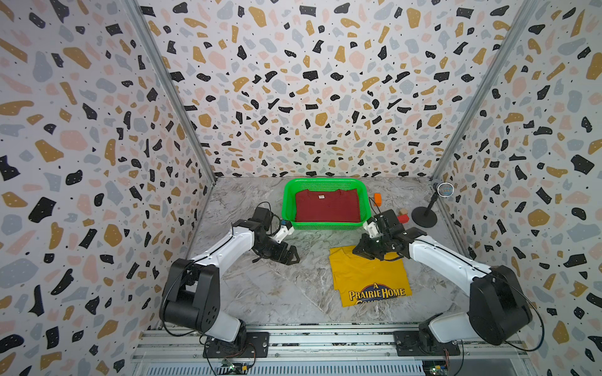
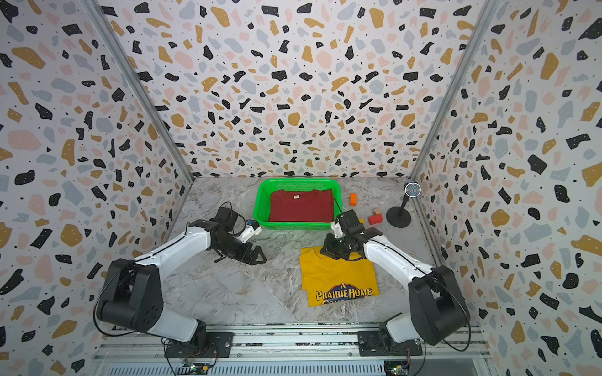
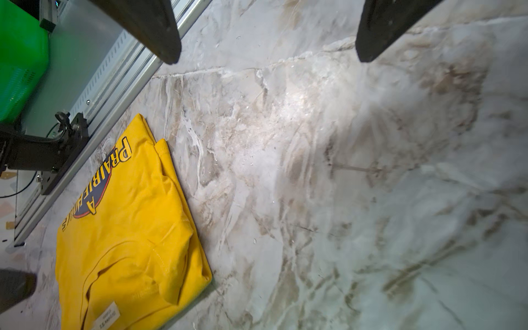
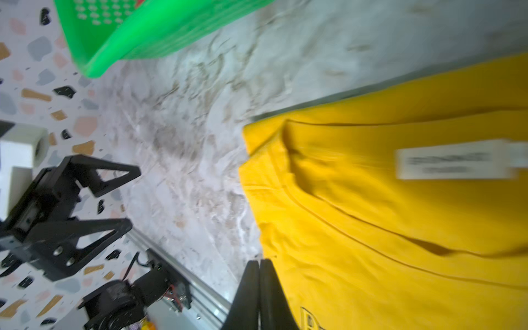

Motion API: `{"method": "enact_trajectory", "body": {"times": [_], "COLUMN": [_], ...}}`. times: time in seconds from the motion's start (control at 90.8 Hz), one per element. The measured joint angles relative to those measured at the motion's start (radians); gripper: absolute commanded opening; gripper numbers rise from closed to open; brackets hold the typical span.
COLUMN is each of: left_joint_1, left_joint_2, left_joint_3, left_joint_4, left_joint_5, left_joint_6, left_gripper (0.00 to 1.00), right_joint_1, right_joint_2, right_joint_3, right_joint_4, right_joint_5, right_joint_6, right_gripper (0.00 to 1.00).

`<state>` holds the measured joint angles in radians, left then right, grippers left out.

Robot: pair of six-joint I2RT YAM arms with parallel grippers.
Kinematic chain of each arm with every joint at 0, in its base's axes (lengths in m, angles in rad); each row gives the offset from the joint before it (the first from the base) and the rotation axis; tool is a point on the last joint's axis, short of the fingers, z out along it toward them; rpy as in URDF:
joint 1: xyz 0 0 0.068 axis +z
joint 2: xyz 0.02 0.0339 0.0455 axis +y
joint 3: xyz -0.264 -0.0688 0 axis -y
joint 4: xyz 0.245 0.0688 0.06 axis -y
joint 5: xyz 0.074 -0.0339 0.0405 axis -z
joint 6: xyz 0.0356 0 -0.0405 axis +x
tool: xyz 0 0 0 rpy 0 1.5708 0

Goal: Put the folded t-shirts into the basket
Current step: Move the T-shirt to the center of the board.

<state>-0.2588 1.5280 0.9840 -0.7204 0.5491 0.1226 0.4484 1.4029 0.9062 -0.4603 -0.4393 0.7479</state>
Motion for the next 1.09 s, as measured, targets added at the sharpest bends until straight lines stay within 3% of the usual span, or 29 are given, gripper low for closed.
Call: {"method": "enact_trajectory", "body": {"times": [0.165, 0.363, 0.738, 0.936, 1.002, 1.09], "left_joint_1": [-0.040, -0.051, -0.051, -0.051, -0.051, -0.051], "left_joint_2": [0.050, 0.060, 0.062, 0.091, 0.098, 0.110], "left_joint_3": [0.014, 0.029, 0.029, 0.046, 0.052, 0.070], "left_joint_4": [0.008, 0.023, 0.023, 0.019, 0.019, 0.016], "left_joint_5": [0.005, 0.011, -0.013, -0.033, -0.035, -0.035], "left_joint_6": [-0.003, -0.004, 0.003, 0.025, 0.028, 0.035], "left_gripper": [0.99, 1.00, 1.00, 1.00, 1.00, 1.00], "right_joint_1": [-0.038, 0.010, 0.152, 0.174, 0.155, 0.092], "right_joint_2": [0.019, 0.138, 0.225, 0.212, 0.199, 0.150], "right_joint_3": [-0.095, -0.112, -0.153, -0.153, -0.147, -0.107], "right_joint_4": [-0.125, -0.136, 0.266, 0.375, 0.421, 0.347], "right_joint_5": [0.057, 0.024, -0.194, -0.281, -0.325, -0.344], "right_joint_6": [-0.044, -0.050, 0.266, 0.358, 0.380, 0.331], "right_gripper": [0.02, 0.00, 0.00, 0.16, 0.24, 0.32]}}
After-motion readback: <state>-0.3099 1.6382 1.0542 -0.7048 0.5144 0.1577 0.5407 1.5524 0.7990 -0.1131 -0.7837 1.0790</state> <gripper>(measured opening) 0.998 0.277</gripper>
